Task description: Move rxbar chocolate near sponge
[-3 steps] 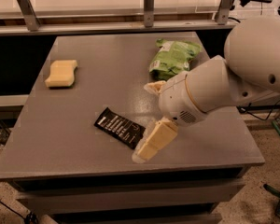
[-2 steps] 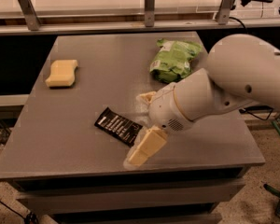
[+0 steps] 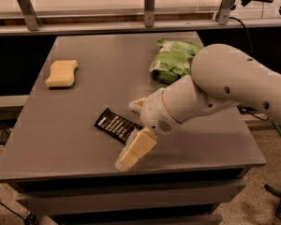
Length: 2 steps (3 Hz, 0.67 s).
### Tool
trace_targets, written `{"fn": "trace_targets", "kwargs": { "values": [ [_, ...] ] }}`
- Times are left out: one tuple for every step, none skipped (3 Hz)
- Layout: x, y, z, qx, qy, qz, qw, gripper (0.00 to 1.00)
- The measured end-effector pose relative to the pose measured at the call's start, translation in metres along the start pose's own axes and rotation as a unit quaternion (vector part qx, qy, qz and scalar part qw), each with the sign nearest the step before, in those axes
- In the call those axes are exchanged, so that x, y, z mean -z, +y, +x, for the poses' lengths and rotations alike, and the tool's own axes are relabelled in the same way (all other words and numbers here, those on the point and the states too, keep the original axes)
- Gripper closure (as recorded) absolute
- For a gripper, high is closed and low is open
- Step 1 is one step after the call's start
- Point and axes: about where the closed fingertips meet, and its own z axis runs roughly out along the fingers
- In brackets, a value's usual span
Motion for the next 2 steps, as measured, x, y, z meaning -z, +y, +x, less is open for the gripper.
{"fn": "trace_targets", "kwargs": {
  "values": [
    [-0.011,-0.003,0.0005,0.006,0.003,-0.002,1.0,0.18],
    [-0.0114,-0.0034,-0.0003,0.004,0.004,-0.003,1.0,0.41]
  ]
}}
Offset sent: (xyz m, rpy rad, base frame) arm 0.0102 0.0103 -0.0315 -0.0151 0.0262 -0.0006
